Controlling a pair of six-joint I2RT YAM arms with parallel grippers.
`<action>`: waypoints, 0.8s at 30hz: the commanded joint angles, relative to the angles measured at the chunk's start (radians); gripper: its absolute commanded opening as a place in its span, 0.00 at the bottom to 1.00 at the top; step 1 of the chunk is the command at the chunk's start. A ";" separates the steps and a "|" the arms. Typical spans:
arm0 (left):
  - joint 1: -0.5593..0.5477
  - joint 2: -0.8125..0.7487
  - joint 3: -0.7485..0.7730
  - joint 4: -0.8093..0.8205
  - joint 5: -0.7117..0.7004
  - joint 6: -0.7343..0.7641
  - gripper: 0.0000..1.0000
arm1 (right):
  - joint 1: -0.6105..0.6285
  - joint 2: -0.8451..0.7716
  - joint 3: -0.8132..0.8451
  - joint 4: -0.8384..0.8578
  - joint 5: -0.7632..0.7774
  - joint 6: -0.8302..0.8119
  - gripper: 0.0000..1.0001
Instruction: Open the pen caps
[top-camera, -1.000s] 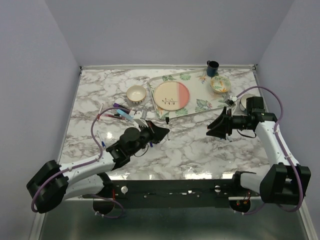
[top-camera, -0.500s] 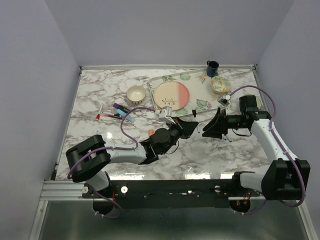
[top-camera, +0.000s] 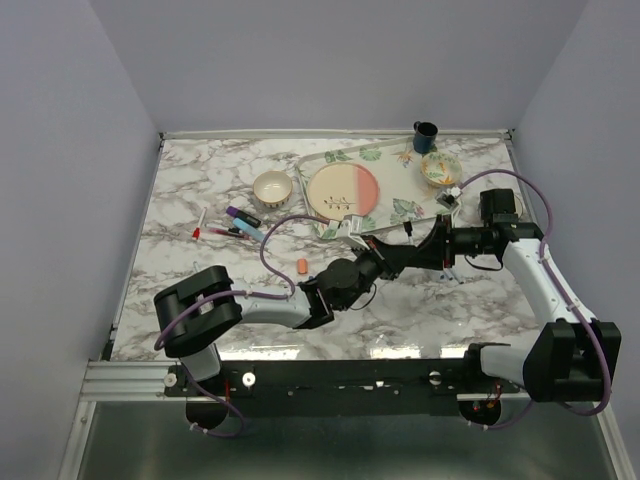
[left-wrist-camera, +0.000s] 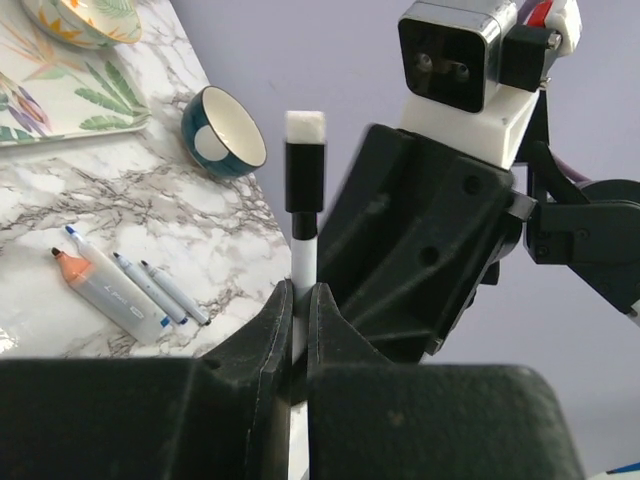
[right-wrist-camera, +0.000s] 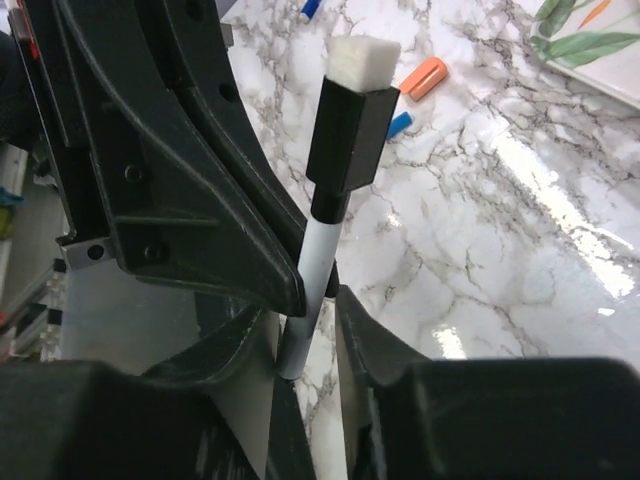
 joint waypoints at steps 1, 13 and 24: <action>-0.012 0.012 0.029 0.027 -0.021 0.005 0.00 | 0.003 -0.006 -0.003 0.018 0.015 0.018 0.12; 0.025 -0.094 -0.008 -0.074 0.019 0.080 0.71 | 0.003 -0.006 0.028 -0.082 0.038 -0.113 0.01; 0.100 -0.077 0.116 -0.303 0.173 0.074 0.67 | 0.003 -0.002 0.040 -0.127 0.032 -0.156 0.01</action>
